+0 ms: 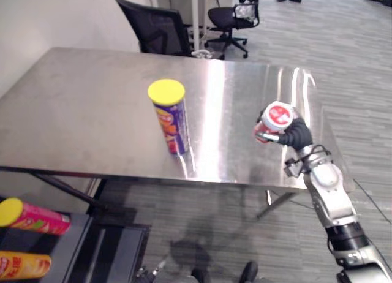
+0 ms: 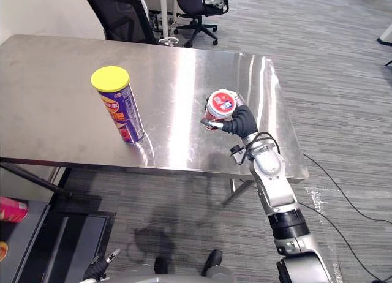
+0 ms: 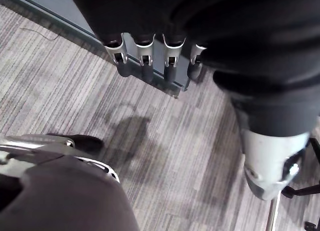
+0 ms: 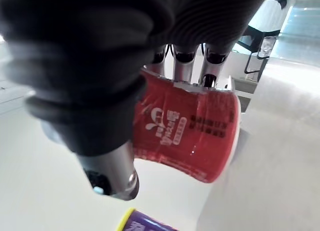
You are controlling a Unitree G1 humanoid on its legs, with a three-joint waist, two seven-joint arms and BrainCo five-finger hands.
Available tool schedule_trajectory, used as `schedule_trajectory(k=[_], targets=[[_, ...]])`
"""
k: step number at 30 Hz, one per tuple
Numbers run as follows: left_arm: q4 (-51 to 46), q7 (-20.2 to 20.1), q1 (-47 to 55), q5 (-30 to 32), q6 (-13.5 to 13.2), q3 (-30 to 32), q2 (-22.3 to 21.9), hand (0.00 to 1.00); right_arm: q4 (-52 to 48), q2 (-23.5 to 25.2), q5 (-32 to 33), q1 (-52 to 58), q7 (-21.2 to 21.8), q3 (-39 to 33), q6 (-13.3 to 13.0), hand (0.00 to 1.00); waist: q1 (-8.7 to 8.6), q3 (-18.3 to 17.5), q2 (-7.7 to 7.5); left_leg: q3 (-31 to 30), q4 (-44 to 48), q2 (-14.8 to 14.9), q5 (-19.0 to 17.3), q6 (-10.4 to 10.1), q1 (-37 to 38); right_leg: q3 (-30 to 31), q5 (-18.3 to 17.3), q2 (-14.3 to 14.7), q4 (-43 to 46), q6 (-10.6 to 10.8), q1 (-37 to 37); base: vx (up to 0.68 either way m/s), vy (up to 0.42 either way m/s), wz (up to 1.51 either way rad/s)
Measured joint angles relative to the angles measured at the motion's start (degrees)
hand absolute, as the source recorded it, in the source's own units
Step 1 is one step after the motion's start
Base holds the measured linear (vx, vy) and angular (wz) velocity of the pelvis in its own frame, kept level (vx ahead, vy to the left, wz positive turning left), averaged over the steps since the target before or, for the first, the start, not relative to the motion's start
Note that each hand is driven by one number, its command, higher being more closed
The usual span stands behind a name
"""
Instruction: Put the gum and the chips on the shelf.
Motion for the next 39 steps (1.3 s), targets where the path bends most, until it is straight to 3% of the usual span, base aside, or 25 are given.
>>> schedule_trajectory(k=[6,19,25,28,29,32,33,34,35,36,37,39], targets=[[1.36,0.43,0.41,-0.04,-0.74,0.65,-0.04,0.00,-4.88,-1.55,2.76,5.04,2.29,-1.96,0.10,1.00,-1.29,-2.08,-0.43,1.43,-0.03,0.33,-0.07,0.01,-0.91,1.29,0.00,0.38,0.01,0.00,-1.55,-0.02,0.003,-0.11],[3.12,2.08,0.69,-0.05,-1.42,1.82,-1.85,0.00,-8.42,-2.25,4.93,14.72,4.47,-7.56,0.74,1.00,-1.76,-5.21,1.37,1.18,0.52,1.29,-0.26,-0.20,-1.12,1.16,-0.40,0.89,0.03,-0.54,-1.06,0.00,0.000,0.00],[4.63,2.55,0.59,-1.19,-2.00,2.86,-2.22,0.00,-8.47,-2.23,7.32,14.14,4.53,-5.80,0.79,1.00,-1.56,-5.32,1.64,-1.12,4.10,1.78,-0.48,-0.35,-3.94,-0.94,-0.88,0.90,0.52,-1.25,-1.08,-0.02,-0.010,0.21],[4.53,2.91,-0.02,-3.53,-2.31,2.86,-3.05,0.00,-7.18,-2.21,7.29,8.26,4.51,-1.70,0.81,1.00,-1.11,-3.35,2.88,-2.14,9.08,2.76,-0.90,-0.65,-7.35,-3.41,-1.44,0.98,1.45,-2.07,-1.08,-0.08,-0.044,0.44],[4.41,2.94,-0.31,-3.65,-2.42,3.02,-3.83,0.00,-6.26,-2.26,7.25,6.28,4.49,-1.48,0.74,1.00,-0.82,-2.20,4.39,-1.42,10.16,4.11,-2.57,-0.68,-8.33,-5.08,-2.48,1.86,3.24,-2.91,-1.04,-0.16,-0.067,0.56],[4.26,2.82,0.11,-5.73,-2.48,3.30,-4.79,0.00,-5.75,-3.41,7.09,5.99,4.22,-1.95,0.42,1.00,-0.15,-1.98,5.46,9.46,10.74,8.46,-5.26,1.35,-8.36,-9.53,-3.60,1.72,4.54,-3.54,-0.89,-0.06,-0.067,0.70],[4.70,2.62,-0.52,-5.75,-2.52,3.45,-4.94,0.00,-5.75,-4.90,6.98,6.06,4.15,-3.03,0.01,1.00,-0.89,-2.20,5.19,15.19,9.97,9.67,-6.15,4.53,-8.31,-12.59,-3.71,1.13,3.90,-3.74,-0.89,0.05,0.007,1.18],[5.78,2.43,-0.67,-5.73,-2.70,4.71,-4.87,0.00,-5.84,-4.80,6.46,6.69,3.68,-5.91,-0.38,1.00,-1.52,-2.05,3.93,22.27,11.08,10.88,-5.28,7.05,-7.90,-15.80,-4.15,-0.79,3.74,-4.02,-1.17,0.04,0.026,1.28],[6.48,2.43,-1.33,-5.67,-2.73,5.15,-5.01,0.00,-5.87,-4.93,6.46,7.50,3.00,-7.88,-0.56,1.00,-1.72,-1.92,4.58,26.26,14.87,12.99,-3.80,8.91,-8.42,-17.62,-5.10,-1.62,6.13,-4.25,-1.59,0.07,0.076,1.60],[6.27,2.30,-1.41,-5.57,-3.05,5.13,-5.61,0.00,-5.86,-5.67,6.47,9.51,1.71,-11.30,-0.51,1.00,-2.49,-2.22,6.34,29.85,18.91,14.58,3.03,9.02,-10.22,-20.53,-9.59,-4.56,14.20,-3.86,-2.81,0.05,0.065,1.87],[5.45,2.31,-0.66,-5.41,-3.84,4.77,-5.79,0.00,-5.87,-7.13,6.44,11.30,0.96,-12.72,-0.44,1.00,-3.30,-2.36,5.72,29.12,17.35,12.78,7.10,8.66,-10.67,-22.29,-12.48,-7.89,19.04,-4.25,-3.04,0.03,0.074,1.88],[5.84,2.57,-0.26,-4.92,-4.57,5.21,-5.10,0.00,-6.30,-8.24,6.48,12.78,0.59,-13.41,-0.56,1.00,-3.11,-3.42,4.43,24.98,6.30,8.99,12.72,7.22,-9.63,-25.18,-12.75,-8.11,15.86,-3.37,-2.57,-0.08,0.045,1.39]])
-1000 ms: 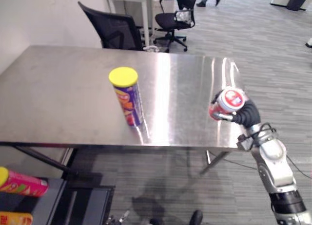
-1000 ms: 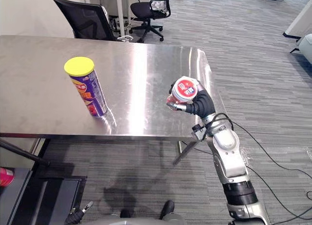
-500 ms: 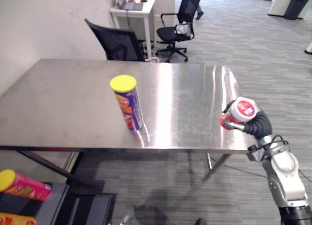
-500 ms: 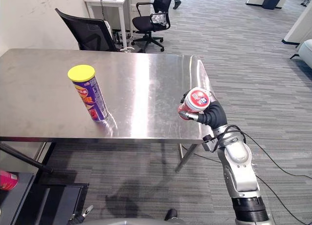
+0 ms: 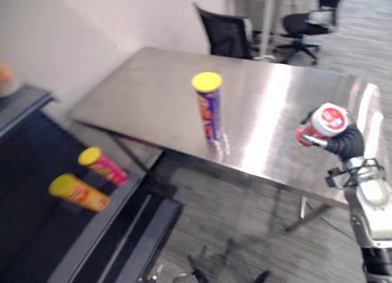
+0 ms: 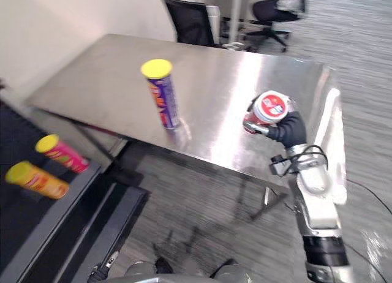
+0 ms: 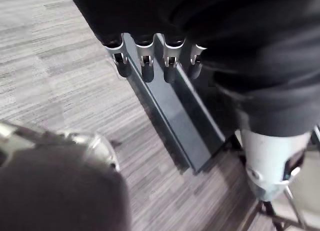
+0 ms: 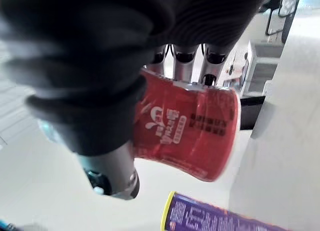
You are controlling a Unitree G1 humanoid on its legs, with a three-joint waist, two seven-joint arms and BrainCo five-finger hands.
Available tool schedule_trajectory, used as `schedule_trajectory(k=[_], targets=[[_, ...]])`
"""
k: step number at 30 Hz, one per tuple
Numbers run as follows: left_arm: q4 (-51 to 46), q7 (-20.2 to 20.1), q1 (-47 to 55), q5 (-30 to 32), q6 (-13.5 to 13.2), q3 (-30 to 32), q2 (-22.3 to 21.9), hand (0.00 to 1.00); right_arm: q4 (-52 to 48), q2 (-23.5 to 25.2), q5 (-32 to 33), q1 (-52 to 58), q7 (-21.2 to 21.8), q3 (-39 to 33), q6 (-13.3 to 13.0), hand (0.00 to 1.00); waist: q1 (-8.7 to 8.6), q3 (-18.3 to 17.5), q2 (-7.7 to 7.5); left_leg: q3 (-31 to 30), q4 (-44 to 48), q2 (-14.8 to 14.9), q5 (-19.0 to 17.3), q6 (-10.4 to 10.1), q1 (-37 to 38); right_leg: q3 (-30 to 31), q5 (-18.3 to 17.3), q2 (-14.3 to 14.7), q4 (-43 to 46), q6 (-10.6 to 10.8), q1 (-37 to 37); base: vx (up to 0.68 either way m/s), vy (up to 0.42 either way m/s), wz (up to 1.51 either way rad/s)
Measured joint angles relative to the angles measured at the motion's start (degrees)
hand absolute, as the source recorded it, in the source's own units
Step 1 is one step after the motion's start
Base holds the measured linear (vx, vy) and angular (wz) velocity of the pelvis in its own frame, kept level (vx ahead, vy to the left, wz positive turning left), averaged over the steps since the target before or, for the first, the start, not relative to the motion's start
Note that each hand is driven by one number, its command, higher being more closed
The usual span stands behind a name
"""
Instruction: Put the gum and the chips on the shelf.
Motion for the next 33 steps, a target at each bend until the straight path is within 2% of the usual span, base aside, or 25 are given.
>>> schedule_trajectory(k=[1,2,6,8,9,10,13,15,18,22,26,28,31,33], targets=[[1.14,0.11,-0.08,0.01,0.12,0.35,-0.23,0.00,0.01,0.97,0.01,0.28,-0.25,-0.21,-0.05,1.00,0.33,0.04,0.11,2.77,2.20,1.11,-2.53,-1.62,0.07,-2.81,-0.08,0.11,0.38,-0.53,0.18,-0.06,-0.001,1.10],[1.09,0.00,0.26,-0.06,0.06,0.54,-0.71,0.00,0.00,1.58,0.00,0.71,-0.40,-0.18,-0.05,1.00,0.09,0.02,0.01,3.43,3.33,1.52,-3.47,-2.37,0.36,-3.99,-0.20,-0.18,0.74,-0.72,0.25,-0.01,-0.019,0.98],[1.06,1.12,2.00,-0.12,-1.97,0.82,-1.73,0.00,0.06,2.39,-0.20,2.65,-1.33,-0.10,-0.05,1.00,-0.15,0.02,0.57,1.17,-2.81,0.60,-2.15,-9.24,7.33,-8.41,-0.26,-2.78,5.05,-0.83,0.17,-0.03,0.116,0.69],[1.04,1.17,1.99,-0.10,-2.34,-0.07,-1.56,0.00,0.22,3.06,-0.61,2.65,-2.50,-0.07,-0.02,1.00,-0.12,0.13,0.85,-0.40,-7.36,-0.39,-3.64,-11.69,8.25,-9.43,-0.27,-4.39,8.55,-0.85,-1.24,-0.09,0.270,0.37],[0.98,1.17,1.98,-0.12,-2.37,-0.14,-1.26,0.00,0.22,3.89,-0.63,2.64,-2.67,-0.10,-0.01,1.00,-0.19,0.14,0.83,-0.50,-8.24,-1.01,-3.97,-11.81,8.67,-9.63,-0.26,-5.20,9.44,-0.85,-1.32,-0.14,0.287,0.40],[0.86,1.24,2.00,-0.09,-2.40,-0.19,-0.27,0.00,0.26,6.41,-1.74,2.67,-3.12,0.14,0.07,1.00,-0.11,0.55,-0.46,-1.01,-9.89,-2.62,-4.57,-11.31,9.12,-9.87,0.11,-7.03,11.02,-0.47,-1.30,-0.11,0.223,0.36],[0.98,1.40,2.06,0.00,-2.12,-0.22,1.10,0.00,0.26,8.45,-3.39,2.71,-3.34,1.28,0.09,1.00,0.57,0.89,-2.40,-2.42,-10.20,-4.25,-6.65,-9.37,8.72,-9.75,2.34,-8.52,11.50,-0.19,-1.28,-0.09,0.175,0.31],[1.03,1.45,2.49,0.00,-1.48,-0.20,1.20,0.00,0.24,8.83,-4.42,2.85,-3.44,1.71,0.11,1.00,1.35,0.99,-2.43,-3.32,-10.22,-5.15,-7.53,-8.57,8.72,-8.13,4.64,-9.15,11.05,-0.14,-1.16,-0.11,0.173,0.16],[1.01,1.62,3.47,0.03,-0.90,-0.09,1.33,0.00,0.23,8.89,-4.69,3.00,-3.50,3.41,0.11,1.00,1.93,1.25,-2.12,-3.55,-10.44,-5.90,-8.81,-7.66,7.86,-4.39,6.92,-8.88,9.29,1.28,-1.46,-0.11,0.144,0.08],[1.01,1.70,3.66,-0.08,0.21,1.24,1.74,0.00,0.23,8.90,-4.95,2.54,-3.22,3.79,0.24,1.00,2.45,1.71,-3.02,-3.26,-7.59,-5.52,-9.54,-7.11,5.40,-2.82,6.92,-7.27,5.90,1.29,-1.58,0.02,0.007,0.02],[0.99,1.08,3.65,-0.13,0.12,2.60,1.65,0.00,0.25,8.88,-4.92,2.16,-2.13,5.03,0.28,1.00,2.56,2.29,-2.21,-3.31,-6.38,-4.30,-9.50,-7.54,3.85,-2.82,6.92,-6.11,5.35,1.27,-2.25,0.06,-0.034,0.01],[1.01,0.90,3.69,-0.38,0.11,2.70,1.35,0.00,0.41,8.88,-4.85,1.07,-0.72,5.67,0.28,1.00,3.40,2.53,-1.99,-3.32,-5.88,-3.61,-9.41,-8.08,3.71,-2.77,6.91,-5.57,5.45,1.26,-2.25,0.08,-0.029,0.00],[0.93,0.84,3.70,-0.82,0.10,2.85,0.63,0.00,0.75,8.88,-4.85,-1.99,1.34,8.34,0.28,1.00,4.00,2.90,-2.40,-3.55,-2.96,-2.83,-10.53,-7.78,2.85,-2.03,6.91,-5.96,6.48,1.26,-2.22,0.06,0.011,0.02],[0.85,0.73,3.70,-1.13,0.10,3.31,0.47,0.00,0.76,8.96,-4.86,-4.32,3.05,11.67,0.30,1.00,5.26,3.49,-3.10,-3.96,0.44,-2.47,-12.30,-7.44,2.13,-1.37,6.92,-6.99,7.92,1.26,-2.11,0.06,0.061,0.16]])
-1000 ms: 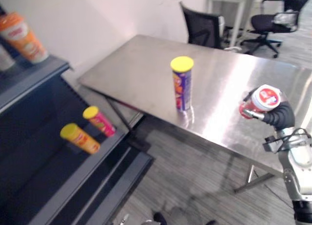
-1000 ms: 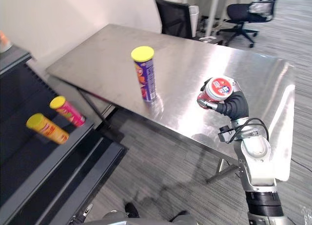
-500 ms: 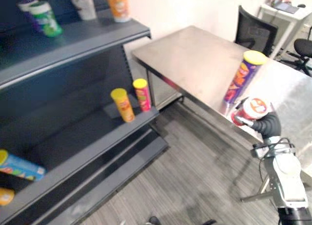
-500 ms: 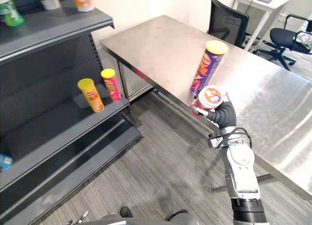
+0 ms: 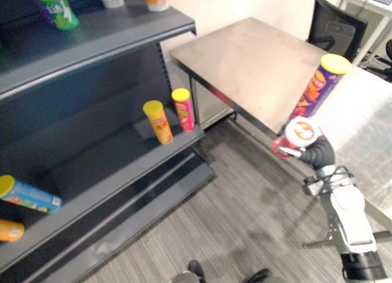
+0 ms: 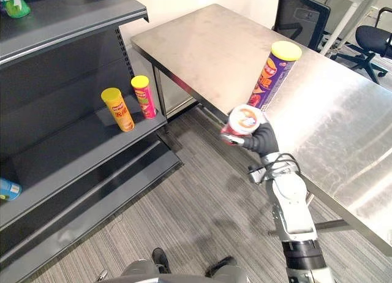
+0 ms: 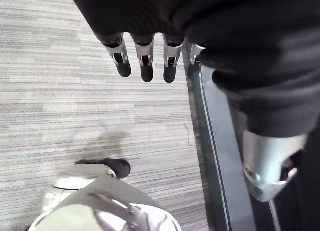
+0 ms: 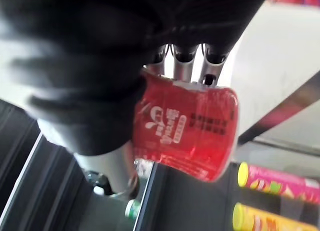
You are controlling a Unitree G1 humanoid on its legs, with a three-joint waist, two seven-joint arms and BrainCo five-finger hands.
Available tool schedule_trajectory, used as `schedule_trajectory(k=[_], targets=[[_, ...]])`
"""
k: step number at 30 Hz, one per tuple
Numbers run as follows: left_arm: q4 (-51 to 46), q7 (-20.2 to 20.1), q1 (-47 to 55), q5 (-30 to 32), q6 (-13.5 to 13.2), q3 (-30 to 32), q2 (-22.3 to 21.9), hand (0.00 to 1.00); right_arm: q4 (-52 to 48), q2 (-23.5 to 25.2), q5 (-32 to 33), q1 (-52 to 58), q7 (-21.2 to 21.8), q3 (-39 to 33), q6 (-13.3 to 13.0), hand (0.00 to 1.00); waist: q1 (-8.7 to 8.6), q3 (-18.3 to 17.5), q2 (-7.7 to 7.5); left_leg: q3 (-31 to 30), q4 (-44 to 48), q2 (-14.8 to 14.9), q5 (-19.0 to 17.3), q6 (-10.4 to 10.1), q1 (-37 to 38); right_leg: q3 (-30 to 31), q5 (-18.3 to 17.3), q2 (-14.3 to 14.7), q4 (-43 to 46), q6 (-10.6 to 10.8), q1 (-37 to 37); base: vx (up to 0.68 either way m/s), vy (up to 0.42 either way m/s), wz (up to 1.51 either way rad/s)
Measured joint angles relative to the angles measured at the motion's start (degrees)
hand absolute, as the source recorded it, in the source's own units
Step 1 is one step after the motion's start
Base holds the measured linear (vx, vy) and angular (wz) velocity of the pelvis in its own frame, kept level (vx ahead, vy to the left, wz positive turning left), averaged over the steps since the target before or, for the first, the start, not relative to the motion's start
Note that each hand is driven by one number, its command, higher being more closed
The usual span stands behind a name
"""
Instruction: Put the gum and the chips on the shelf.
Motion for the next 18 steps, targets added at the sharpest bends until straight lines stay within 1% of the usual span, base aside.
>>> schedule_trajectory(k=[2,3,5,6,7,8,9,10,11,13,14,15,16,17,18], targets=[[-0.51,0.12,0.00,-1.87,-0.06,1.19,0.08,0.00,0.07,0.19,0.02,-0.87,1.69,2.67,0.19,1.00,0.14,0.43,-0.60,-2.95,4.41,-0.06,-2.58,1.06,-1.47,0.02,0.25,-2.01,2.73,-0.32,1.11,0.09,0.103,0.59],[-0.55,0.16,0.01,-1.92,-0.06,1.36,0.10,0.00,0.17,0.23,0.02,-0.88,2.15,3.24,0.32,1.00,0.31,0.50,-0.62,-3.83,5.26,-0.13,-3.14,1.32,-1.75,0.22,0.71,-2.43,3.47,-0.81,1.32,0.07,0.122,0.68],[-1.24,0.46,0.10,-2.67,-0.04,1.53,0.05,0.00,0.49,0.24,0.12,-0.78,3.52,4.83,0.34,1.00,0.76,0.96,0.07,-7.54,7.21,-0.34,-4.71,2.40,-2.92,6.07,4.12,-2.77,6.61,-3.84,0.87,0.06,0.153,0.76],[-2.76,0.90,0.24,-2.98,-0.11,1.14,0.09,0.00,0.52,0.53,0.09,-0.09,3.44,5.16,0.30,1.00,0.31,1.20,0.57,-11.23,8.06,-0.61,-5.26,3.08,-3.43,15.23,4.39,-2.60,11.14,-5.19,-2.34,0.11,0.120,1.42],[-3.88,1.32,-0.28,-2.88,-0.11,0.20,0.79,0.00,0.75,1.51,0.07,1.04,2.99,5.16,0.29,1.00,-0.57,1.47,0.81,-15.89,8.70,-0.86,-5.63,3.96,-4.73,24.50,-1.54,1.47,11.91,-1.11,-4.08,0.11,0.078,1.58],[-4.29,1.41,-0.60,-2.87,-0.07,-0.24,1.06,0.00,0.99,1.90,0.05,1.57,2.90,5.20,0.29,1.00,-0.60,1.52,0.71,-17.79,8.75,-1.32,-5.79,4.55,-5.01,28.01,-3.69,3.43,11.83,-0.56,-4.76,0.11,0.034,1.65],[-4.44,1.62,-1.00,-2.80,0.14,-0.81,1.71,0.00,1.88,2.43,-0.06,1.91,2.15,5.83,0.30,1.00,-0.50,1.54,0.45,-20.50,8.79,-2.64,-5.83,4.90,-5.04,32.91,-5.92,6.07,11.41,0.53,-6.18,0.12,0.052,1.50],[-4.35,2.06,-1.51,-2.82,0.64,-1.28,2.10,0.00,2.23,2.44,-0.07,1.91,1.44,6.58,0.30,1.00,-0.49,1.66,0.20,-22.85,8.91,-4.34,-5.71,4.75,-4.84,36.26,-6.55,7.81,10.51,0.80,-7.95,0.13,0.055,1.41],[-4.33,2.36,-1.77,-2.85,0.95,-1.43,2.11,0.00,2.23,2.45,-0.07,1.90,1.30,6.89,0.29,1.00,-0.50,1.68,0.10,-23.75,8.93,-4.96,-5.70,4.72,-4.72,37.99,-6.54,8.61,9.95,0.82,-9.06,0.15,0.030,1.28],[-4.20,2.83,-2.28,-2.91,1.39,-2.54,2.68,0.00,2.20,2.47,-0.04,2.21,0.82,7.30,0.30,1.00,-0.71,1.73,0.23,-28.51,9.61,-6.74,-5.79,4.50,-4.20,46.03,-6.34,12.69,5.79,1.14,-11.84,0.22,-0.036,1.32],[-4.19,2.83,-2.32,-2.88,1.36,-2.94,3.14,0.00,2.10,2.47,-0.03,2.71,0.73,7.11,0.30,1.00,-1.24,1.68,0.16,-30.66,10.07,-7.42,-5.94,4.24,-4.22,49.03,-6.03,13.83,4.01,1.62,-12.33,0.22,-0.093,1.37],[-3.99,2.79,-2.33,-2.74,1.35,-3.24,3.33,0.00,2.09,2.49,-0.02,3.28,0.50,6.91,0.30,1.00,-1.73,1.52,-0.11,-32.41,10.29,-8.00,-6.06,4.03,-4.13,50.26,-5.61,14.11,2.65,2.24,-12.23,0.21,-0.141,1.34],[-3.51,2.79,-2.32,-2.61,1.25,-3.50,3.95,0.00,2.08,2.49,0.00,4.13,0.21,6.70,0.30,1.00,-1.97,1.23,-0.64,-33.77,10.76,-8.47,-6.51,3.25,-4.06,50.07,-4.12,13.99,0.57,3.42,-11.87,0.17,-0.143,1.00],[-3.05,2.79,-2.30,-2.60,1.27,-3.46,4.17,0.00,2.10,2.53,0.03,4.29,0.22,6.78,0.31,1.00,-1.81,1.18,-0.98,-33.87,11.21,-8.55,-6.82,2.73,-4.07,49.84,-2.56,14.01,-0.67,3.28,-11.63,0.21,-0.198,0.77],[-2.12,2.81,-2.19,-2.62,1.31,-3.15,4.38,0.00,2.19,2.55,0.12,4.23,0.46,6.75,0.27,1.00,-1.70,1.28,-1.01,-33.76,12.27,-8.06,-7.55,1.48,-4.04,49.36,-2.24,14.32,-2.10,3.35,-10.32,0.16,-0.163,0.28]])
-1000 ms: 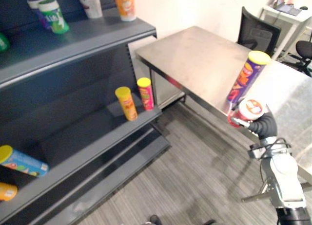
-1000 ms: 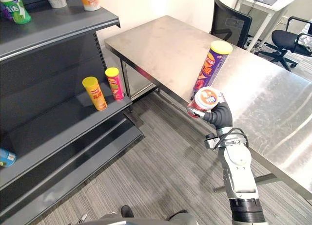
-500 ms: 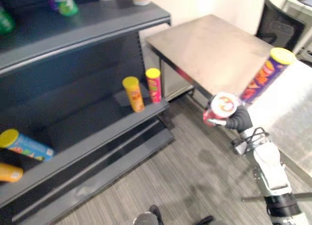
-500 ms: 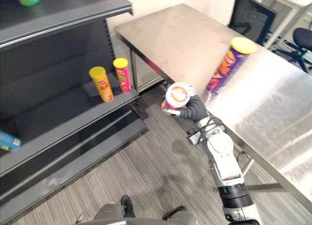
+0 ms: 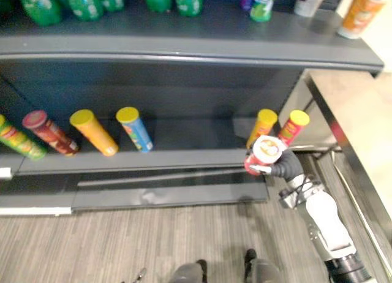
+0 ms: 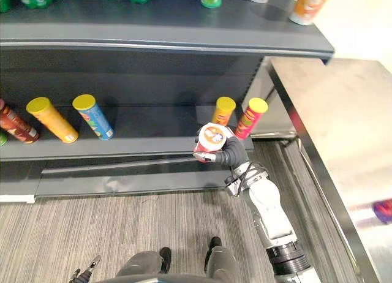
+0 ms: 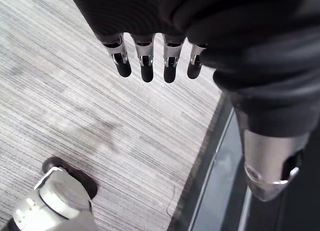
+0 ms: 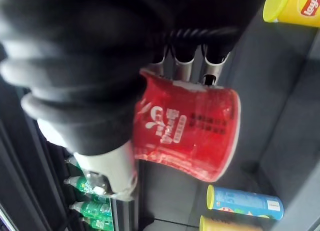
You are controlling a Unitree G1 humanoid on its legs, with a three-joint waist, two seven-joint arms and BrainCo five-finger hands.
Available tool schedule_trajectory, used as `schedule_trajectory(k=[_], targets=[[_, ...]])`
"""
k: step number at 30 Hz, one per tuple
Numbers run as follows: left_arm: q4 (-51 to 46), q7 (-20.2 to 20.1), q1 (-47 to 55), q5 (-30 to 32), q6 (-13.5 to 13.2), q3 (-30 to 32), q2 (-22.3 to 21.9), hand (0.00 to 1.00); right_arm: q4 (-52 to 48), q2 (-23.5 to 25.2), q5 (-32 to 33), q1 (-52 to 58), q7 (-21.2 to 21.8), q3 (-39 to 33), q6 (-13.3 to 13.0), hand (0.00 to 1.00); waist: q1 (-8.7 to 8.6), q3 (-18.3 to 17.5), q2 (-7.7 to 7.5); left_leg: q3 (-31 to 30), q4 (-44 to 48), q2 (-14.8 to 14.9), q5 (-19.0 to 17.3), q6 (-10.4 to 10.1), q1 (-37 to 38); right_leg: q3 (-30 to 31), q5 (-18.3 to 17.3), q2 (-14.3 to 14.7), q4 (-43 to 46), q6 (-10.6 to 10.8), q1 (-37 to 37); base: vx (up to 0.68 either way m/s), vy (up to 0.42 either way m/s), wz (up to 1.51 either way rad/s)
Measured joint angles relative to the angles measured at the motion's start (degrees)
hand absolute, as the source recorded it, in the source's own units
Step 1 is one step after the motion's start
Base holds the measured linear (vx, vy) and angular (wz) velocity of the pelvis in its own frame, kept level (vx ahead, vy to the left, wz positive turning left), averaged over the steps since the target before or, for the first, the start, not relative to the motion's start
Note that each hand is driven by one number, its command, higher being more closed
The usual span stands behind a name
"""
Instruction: Put the gum and the chips on the shelf.
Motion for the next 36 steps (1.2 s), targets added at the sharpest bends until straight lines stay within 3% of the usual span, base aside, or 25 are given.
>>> schedule_trajectory(k=[5,15,17,18,19,23,27,36], targets=[[0.15,-0.04,0.63,0.92,-0.24,1.40,-3.91,0.00,0.02,-0.18,1.21,-0.41,-0.08,-0.06,-0.32,1.00,-0.40,-0.10,0.63,0.02,-4.34,4.26,0.88,-3.74,2.33,-1.99,0.46,4.07,-5.75,-1.60,3.44,0.14,-0.198,0.00],[0.03,1.64,0.52,0.97,-1.37,1.46,-4.04,0.00,0.42,-0.06,3.16,3.95,0.54,1.35,-0.38,1.00,-1.30,-2.23,1.35,0.01,-9.14,5.96,2.93,-4.63,3.44,-5.68,0.57,5.13,-9.91,-2.35,6.68,0.00,-0.064,0.18],[0.03,1.84,0.12,0.93,-1.43,1.38,-4.00,0.00,1.24,-0.02,3.17,4.58,0.67,1.93,-0.37,1.00,-2.12,-2.68,1.82,5.40,-9.00,8.21,2.55,-5.60,3.19,-7.76,0.57,4.77,-10.51,-2.35,7.84,-0.01,-0.012,0.53],[0.01,1.85,-0.64,0.94,-1.54,1.19,-4.04,0.00,2.04,-0.18,3.18,5.24,0.61,1.82,-0.31,1.00,-2.63,-2.76,2.13,11.15,-9.21,10.58,3.35,-6.78,2.95,-9.74,0.49,4.04,-10.55,-2.32,8.43,-0.02,0.047,0.86],[0.03,1.76,-1.43,1.03,-1.69,0.49,-4.10,0.00,3.29,-0.23,3.17,5.10,0.32,1.58,0.28,1.00,-2.79,-2.72,2.48,13.33,-9.69,10.97,6.07,-6.70,2.42,-11.41,0.34,3.25,-10.49,-2.09,8.61,-0.02,0.066,0.80],[-0.06,1.14,-1.76,2.02,-1.71,-0.65,-3.81,0.00,6.76,-0.03,3.13,4.39,-0.89,1.63,2.51,1.00,-1.74,-2.43,3.06,11.90,-9.75,8.97,7.92,-6.65,2.83,-14.16,-0.26,1.15,-10.47,-1.11,10.74,0.01,0.077,0.57],[0.00,0.85,-0.63,2.00,-1.13,-2.30,-3.88,0.00,10.16,-0.04,3.16,1.25,-1.27,1.63,3.47,1.00,-1.06,-2.51,4.65,11.81,-10.62,8.51,8.26,-6.73,3.90,-13.80,-0.08,0.76,-10.34,-0.81,11.18,-0.04,0.024,0.00],[0.06,0.01,-0.32,4.17,0.02,-3.15,-3.62,0.00,12.48,-0.21,3.20,1.35,1.41,0.06,4.68,1.00,-1.73,-3.89,4.50,15.12,-17.55,7.97,10.73,-6.36,7.61,-10.38,0.84,1.46,-11.17,-0.66,9.71,-0.03,-0.002,-0.21]])
